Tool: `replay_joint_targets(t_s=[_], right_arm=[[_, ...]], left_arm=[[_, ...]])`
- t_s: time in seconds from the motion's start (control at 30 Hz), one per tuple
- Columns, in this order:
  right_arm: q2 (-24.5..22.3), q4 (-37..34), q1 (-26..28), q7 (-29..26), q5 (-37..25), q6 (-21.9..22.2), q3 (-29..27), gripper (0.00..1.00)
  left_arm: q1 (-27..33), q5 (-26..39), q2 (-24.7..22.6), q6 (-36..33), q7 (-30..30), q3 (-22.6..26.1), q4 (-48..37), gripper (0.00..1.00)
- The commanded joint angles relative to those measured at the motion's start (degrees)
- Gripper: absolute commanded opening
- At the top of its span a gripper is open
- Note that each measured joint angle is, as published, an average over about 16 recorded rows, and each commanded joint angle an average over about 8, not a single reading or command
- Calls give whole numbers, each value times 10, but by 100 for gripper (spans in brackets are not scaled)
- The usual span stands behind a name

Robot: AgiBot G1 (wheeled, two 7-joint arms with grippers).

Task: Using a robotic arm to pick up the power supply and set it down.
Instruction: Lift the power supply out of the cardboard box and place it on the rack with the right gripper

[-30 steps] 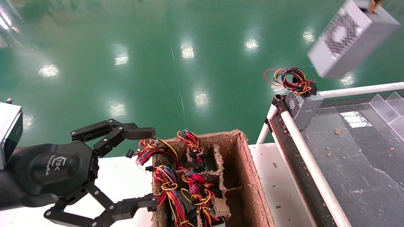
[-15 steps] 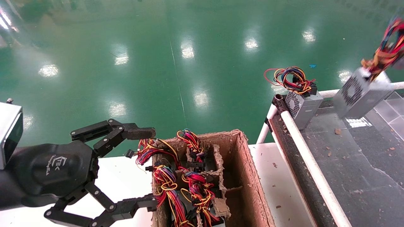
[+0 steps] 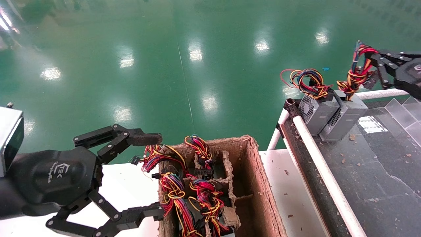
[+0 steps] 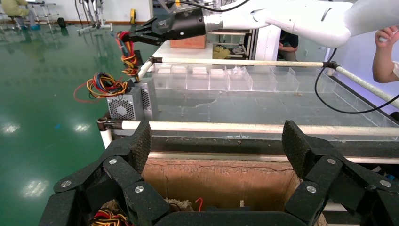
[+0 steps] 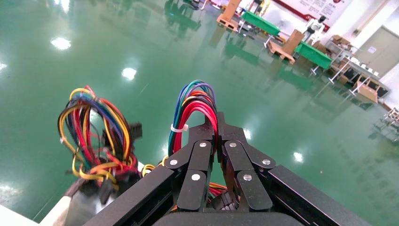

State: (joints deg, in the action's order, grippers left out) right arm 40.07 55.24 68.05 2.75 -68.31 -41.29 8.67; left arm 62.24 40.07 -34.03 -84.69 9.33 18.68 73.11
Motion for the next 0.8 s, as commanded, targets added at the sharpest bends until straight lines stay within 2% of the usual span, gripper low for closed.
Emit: replay_joint_targets(t_s=[0.03, 0.1, 0.13, 0.37, 0.4, 0.8], right_arm=[[10, -3, 8, 5, -4, 2, 4, 0], [18, -7, 16, 6, -8, 4, 8, 0], [21, -9, 20, 6, -9, 5, 10, 3], [36, -24, 35, 4, -20, 8, 21, 89], [36, -26, 36, 3, -21, 7, 22, 99], [26, -34, 51, -27, -39, -19, 44, 100]], left_arm=[[0, 0, 0, 0, 0, 0, 0, 100], [0, 0, 0, 0, 0, 0, 0, 100], [0, 0, 0, 0, 0, 0, 0, 100], [0, 0, 0, 0, 0, 0, 0, 100], [0, 0, 0, 0, 0, 0, 0, 100], [0, 0, 0, 0, 0, 0, 0, 100]])
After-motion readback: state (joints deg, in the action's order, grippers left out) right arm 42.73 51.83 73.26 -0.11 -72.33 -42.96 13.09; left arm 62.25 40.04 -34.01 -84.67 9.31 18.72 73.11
